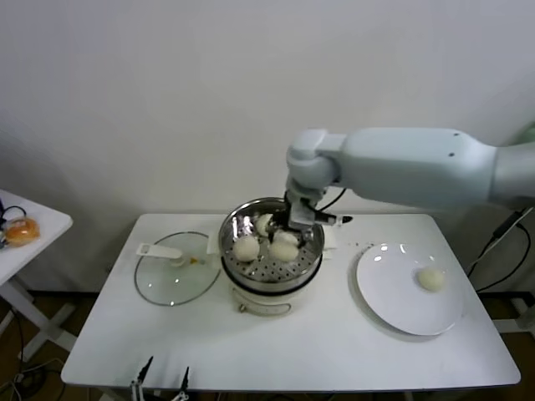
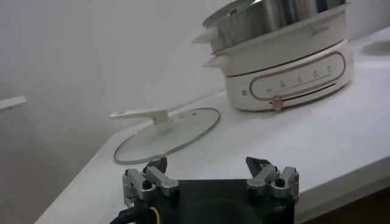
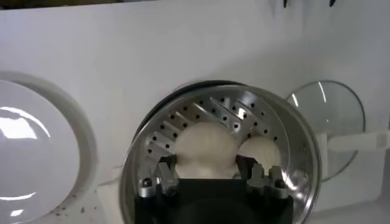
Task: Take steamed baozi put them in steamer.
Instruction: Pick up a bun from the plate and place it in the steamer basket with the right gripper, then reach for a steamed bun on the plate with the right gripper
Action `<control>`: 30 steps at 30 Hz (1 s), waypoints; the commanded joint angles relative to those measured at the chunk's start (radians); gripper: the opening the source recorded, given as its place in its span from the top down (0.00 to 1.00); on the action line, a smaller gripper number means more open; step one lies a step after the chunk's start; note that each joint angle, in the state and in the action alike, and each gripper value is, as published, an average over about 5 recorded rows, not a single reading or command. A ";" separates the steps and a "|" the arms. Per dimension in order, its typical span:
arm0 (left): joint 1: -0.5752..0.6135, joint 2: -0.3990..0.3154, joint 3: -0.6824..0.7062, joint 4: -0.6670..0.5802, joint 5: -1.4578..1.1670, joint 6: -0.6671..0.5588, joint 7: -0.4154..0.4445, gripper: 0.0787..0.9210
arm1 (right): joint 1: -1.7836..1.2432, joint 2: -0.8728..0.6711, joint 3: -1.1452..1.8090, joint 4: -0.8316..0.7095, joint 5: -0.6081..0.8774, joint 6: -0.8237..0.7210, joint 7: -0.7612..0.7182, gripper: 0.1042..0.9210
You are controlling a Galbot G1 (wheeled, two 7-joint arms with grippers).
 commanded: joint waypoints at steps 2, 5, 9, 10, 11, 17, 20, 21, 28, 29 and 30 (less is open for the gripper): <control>0.002 -0.044 0.000 -0.001 -0.002 0.000 0.001 0.12 | -0.166 0.140 0.005 -0.112 -0.082 0.010 0.015 0.31; 0.002 -0.044 -0.001 -0.001 -0.003 0.000 0.001 0.12 | -0.172 0.144 -0.001 -0.125 -0.085 0.013 0.012 0.31; 0.001 -0.044 0.001 -0.001 -0.003 -0.001 0.001 0.12 | -0.168 0.146 -0.009 -0.136 -0.085 0.018 0.009 0.31; 0.001 -0.045 0.001 -0.001 -0.003 -0.001 0.001 0.12 | -0.168 0.148 -0.011 -0.140 -0.085 0.019 0.009 0.31; 0.001 -0.045 0.001 -0.001 -0.003 -0.001 0.001 0.12 | -0.169 0.149 -0.012 -0.144 -0.084 0.020 0.009 0.30; 0.003 -0.044 0.000 0.000 -0.002 -0.002 0.000 0.12 | -0.165 0.143 -0.013 -0.151 -0.072 0.032 0.009 0.28; 0.002 -0.045 0.000 -0.001 -0.001 -0.002 0.000 0.12 | -0.148 0.132 -0.013 -0.151 -0.056 0.039 0.013 0.21; 0.002 -0.045 0.000 -0.002 0.000 -0.002 0.000 0.12 | -0.141 0.125 -0.011 -0.151 -0.049 0.041 0.014 0.18; 0.007 -0.044 0.000 -0.003 0.005 -0.003 0.000 0.12 | 0.031 0.023 -0.063 -0.175 0.138 0.031 -0.038 0.12; 0.007 -0.044 0.000 -0.003 0.005 -0.003 0.000 0.12 | 0.060 0.000 -0.084 -0.188 0.174 0.023 -0.057 0.12; 0.008 -0.043 0.000 -0.003 0.006 -0.003 0.000 0.12 | 0.087 -0.023 -0.104 -0.204 0.210 0.008 -0.079 0.12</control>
